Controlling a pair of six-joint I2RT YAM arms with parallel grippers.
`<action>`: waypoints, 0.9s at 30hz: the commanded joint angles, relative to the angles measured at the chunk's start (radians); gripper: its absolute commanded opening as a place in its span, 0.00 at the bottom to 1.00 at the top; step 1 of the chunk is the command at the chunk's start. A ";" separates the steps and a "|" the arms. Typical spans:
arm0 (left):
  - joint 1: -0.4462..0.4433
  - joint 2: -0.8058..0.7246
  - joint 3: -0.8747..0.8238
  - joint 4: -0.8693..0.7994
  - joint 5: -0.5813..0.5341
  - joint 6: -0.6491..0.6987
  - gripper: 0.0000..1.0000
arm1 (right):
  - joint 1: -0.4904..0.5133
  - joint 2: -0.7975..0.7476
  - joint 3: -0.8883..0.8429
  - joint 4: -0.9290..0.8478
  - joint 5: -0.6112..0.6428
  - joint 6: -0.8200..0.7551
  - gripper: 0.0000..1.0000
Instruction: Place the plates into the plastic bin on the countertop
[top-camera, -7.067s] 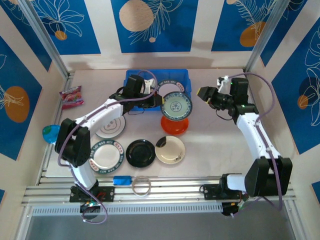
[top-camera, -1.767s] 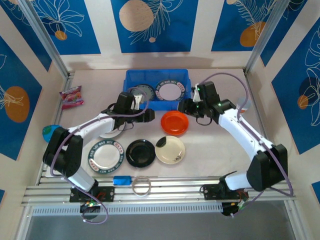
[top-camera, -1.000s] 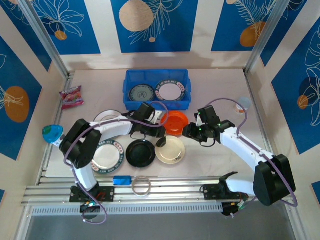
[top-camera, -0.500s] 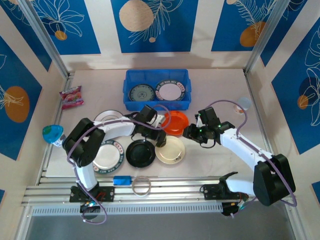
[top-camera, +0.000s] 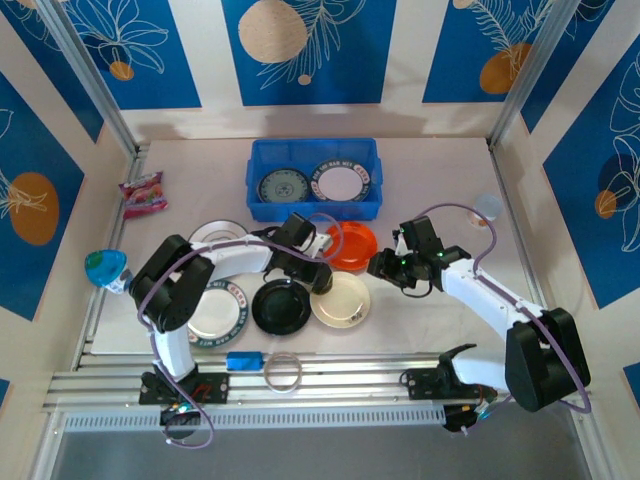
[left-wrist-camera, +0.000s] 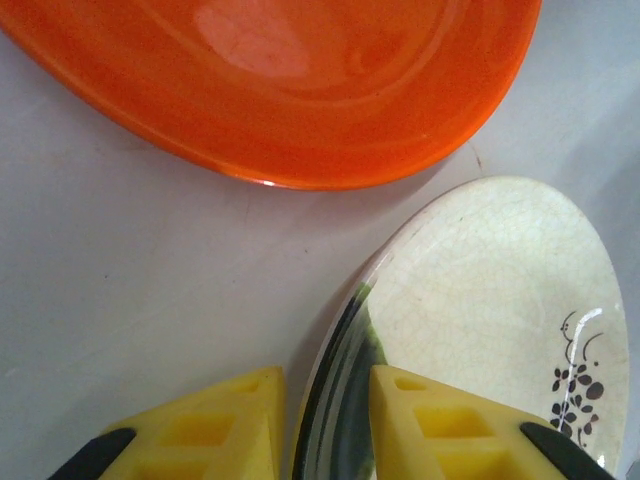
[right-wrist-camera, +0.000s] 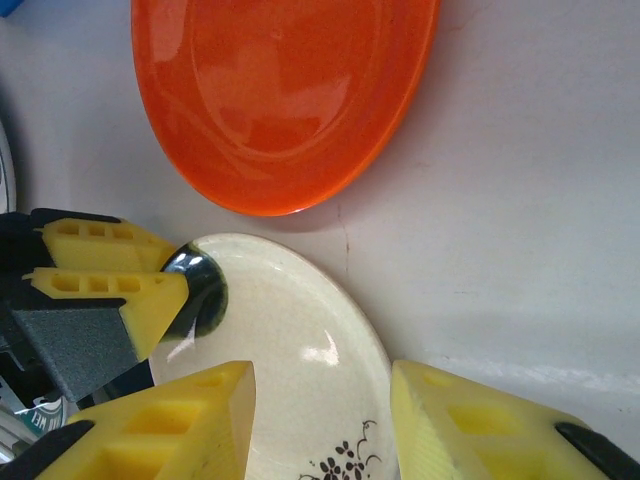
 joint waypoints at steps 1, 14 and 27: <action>-0.011 0.006 -0.012 0.008 0.029 0.001 0.28 | -0.011 0.006 -0.020 0.008 -0.024 0.010 0.41; -0.012 0.008 -0.020 0.030 0.042 -0.003 0.17 | -0.028 -0.017 -0.030 0.007 -0.018 0.003 0.41; -0.012 -0.036 -0.040 0.066 0.114 -0.011 0.00 | -0.051 -0.051 -0.045 -0.005 -0.028 -0.002 0.41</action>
